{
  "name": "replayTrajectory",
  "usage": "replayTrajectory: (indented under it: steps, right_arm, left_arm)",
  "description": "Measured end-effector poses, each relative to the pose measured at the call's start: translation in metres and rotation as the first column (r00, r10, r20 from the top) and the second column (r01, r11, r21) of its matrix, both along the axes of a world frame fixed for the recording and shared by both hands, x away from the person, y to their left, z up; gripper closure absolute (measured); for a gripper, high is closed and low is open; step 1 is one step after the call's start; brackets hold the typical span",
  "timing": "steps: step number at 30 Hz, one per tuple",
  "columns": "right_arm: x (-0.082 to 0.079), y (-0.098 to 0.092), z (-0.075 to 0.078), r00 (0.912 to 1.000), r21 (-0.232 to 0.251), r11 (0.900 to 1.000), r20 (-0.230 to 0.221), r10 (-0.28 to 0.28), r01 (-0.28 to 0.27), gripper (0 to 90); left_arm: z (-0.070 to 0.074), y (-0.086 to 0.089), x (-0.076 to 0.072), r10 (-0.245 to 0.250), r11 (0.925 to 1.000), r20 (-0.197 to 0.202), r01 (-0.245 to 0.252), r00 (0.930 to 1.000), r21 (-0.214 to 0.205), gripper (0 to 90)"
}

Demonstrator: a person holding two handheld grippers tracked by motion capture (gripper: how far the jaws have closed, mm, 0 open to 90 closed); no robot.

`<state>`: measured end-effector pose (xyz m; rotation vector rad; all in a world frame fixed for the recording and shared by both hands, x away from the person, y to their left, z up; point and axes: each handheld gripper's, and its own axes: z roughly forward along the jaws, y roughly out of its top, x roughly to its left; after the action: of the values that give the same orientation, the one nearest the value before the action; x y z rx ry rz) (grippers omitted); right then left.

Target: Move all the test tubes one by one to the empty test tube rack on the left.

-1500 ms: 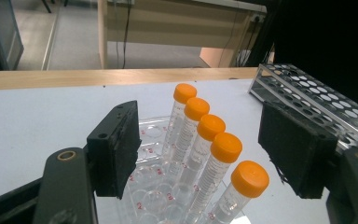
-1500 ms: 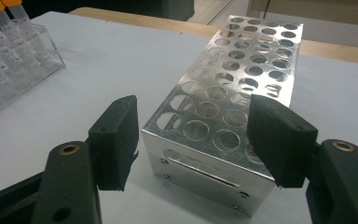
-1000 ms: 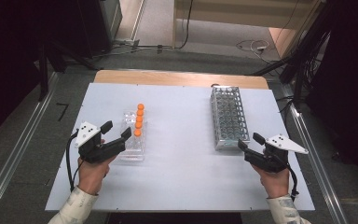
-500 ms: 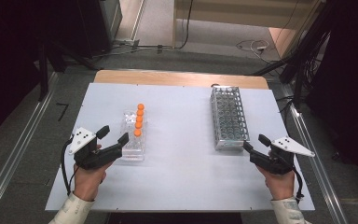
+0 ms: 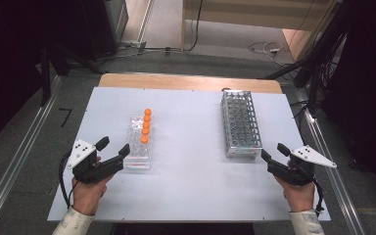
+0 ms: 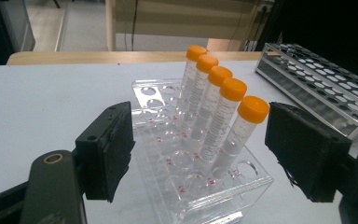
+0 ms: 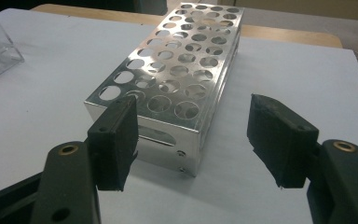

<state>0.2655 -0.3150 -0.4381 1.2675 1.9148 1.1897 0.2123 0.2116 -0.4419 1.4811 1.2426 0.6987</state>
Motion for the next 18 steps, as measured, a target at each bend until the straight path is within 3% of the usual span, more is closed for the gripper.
replayTrajectory:
  steps: [4,18]
  right_arm:
    - [-0.002,-0.004,-0.001,0.9999,0.001,0.9999,0.000,-0.010,0.010,31.8]
    - [-0.006,-0.016,-0.004,0.9989,-0.003,0.9989,-0.004,-0.046,0.046,29.7]
  left_arm:
    - [-0.003,0.002,-0.002,0.014,0.9997,-0.003,-0.014,0.9999,0.020,23.2]
    - [-0.009,0.010,-0.006,0.042,0.9987,-0.021,-0.041,0.9989,0.032,20.1]
